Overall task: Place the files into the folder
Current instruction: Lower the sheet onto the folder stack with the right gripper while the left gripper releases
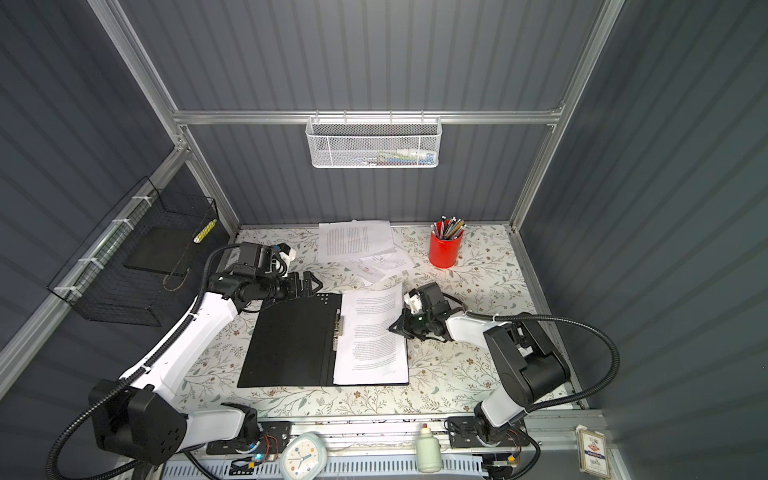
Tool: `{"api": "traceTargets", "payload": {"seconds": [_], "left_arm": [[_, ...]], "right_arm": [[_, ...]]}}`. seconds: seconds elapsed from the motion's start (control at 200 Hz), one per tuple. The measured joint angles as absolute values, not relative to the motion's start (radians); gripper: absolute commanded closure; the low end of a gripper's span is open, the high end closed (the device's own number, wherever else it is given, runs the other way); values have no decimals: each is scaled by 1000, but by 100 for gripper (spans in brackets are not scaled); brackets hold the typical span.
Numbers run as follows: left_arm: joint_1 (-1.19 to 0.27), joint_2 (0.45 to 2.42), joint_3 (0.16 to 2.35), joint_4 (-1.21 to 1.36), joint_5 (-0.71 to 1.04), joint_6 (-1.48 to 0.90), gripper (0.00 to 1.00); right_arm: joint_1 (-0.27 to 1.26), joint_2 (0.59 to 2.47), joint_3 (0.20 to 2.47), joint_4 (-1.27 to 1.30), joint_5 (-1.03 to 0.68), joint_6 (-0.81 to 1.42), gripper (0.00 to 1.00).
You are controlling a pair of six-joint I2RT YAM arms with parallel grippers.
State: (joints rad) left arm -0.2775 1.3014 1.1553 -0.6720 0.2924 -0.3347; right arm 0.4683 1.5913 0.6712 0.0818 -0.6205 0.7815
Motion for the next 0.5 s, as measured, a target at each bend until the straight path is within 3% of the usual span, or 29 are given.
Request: {"api": "traceTargets", "payload": {"seconds": [0.5], "left_arm": [[-278, 1285, 1154, -657, 324, -332, 0]], "right_arm": [[509, 1604, 672, 104, -593, 821, 100]]}}
